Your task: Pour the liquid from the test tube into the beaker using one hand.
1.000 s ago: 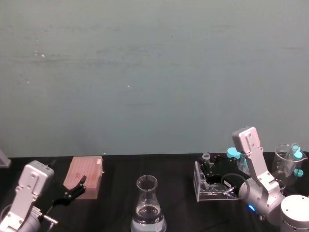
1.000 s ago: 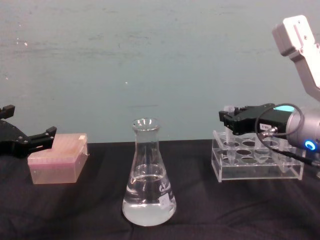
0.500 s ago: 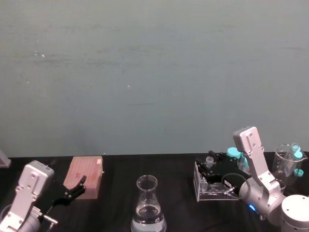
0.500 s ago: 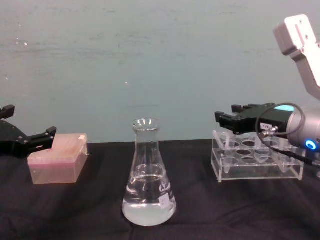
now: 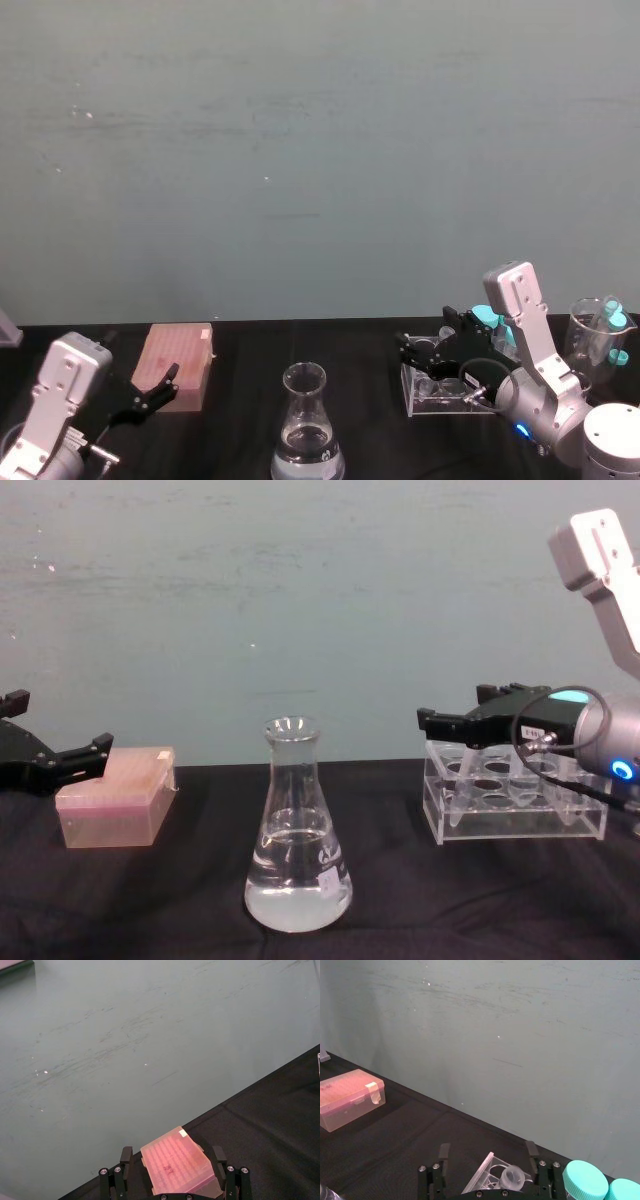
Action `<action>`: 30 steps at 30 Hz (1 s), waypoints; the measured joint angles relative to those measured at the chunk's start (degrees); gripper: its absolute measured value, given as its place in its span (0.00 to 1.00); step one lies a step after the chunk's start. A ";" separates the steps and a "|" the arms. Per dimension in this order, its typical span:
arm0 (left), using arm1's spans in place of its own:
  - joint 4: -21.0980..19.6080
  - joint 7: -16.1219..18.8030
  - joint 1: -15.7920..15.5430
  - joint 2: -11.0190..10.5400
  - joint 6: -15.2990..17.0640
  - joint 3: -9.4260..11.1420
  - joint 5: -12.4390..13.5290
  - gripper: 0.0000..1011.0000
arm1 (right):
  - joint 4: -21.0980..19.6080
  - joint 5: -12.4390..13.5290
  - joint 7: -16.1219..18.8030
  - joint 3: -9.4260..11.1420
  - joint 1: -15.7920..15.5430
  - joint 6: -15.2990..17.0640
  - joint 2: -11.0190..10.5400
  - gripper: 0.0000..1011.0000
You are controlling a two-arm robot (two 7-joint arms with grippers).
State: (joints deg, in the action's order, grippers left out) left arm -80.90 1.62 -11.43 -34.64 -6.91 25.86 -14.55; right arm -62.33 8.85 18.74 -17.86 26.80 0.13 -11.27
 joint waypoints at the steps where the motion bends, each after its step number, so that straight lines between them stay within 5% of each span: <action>1: 0.00 0.00 0.00 0.00 0.00 0.00 0.00 0.99 | 0.00 0.01 0.01 0.00 0.00 0.00 0.00 0.92; 3: 0.00 0.00 0.00 0.00 0.00 0.00 -0.01 0.99 | -0.01 0.02 0.02 0.00 0.00 0.00 0.00 0.99; 30: 0.00 0.00 0.00 0.00 0.00 0.00 0.00 0.99 | -0.01 0.03 0.02 0.00 0.00 0.00 0.00 0.99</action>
State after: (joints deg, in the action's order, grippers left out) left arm -80.90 1.62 -11.43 -34.65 -6.90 25.86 -14.55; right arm -62.34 8.88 18.76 -17.86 26.80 0.13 -11.27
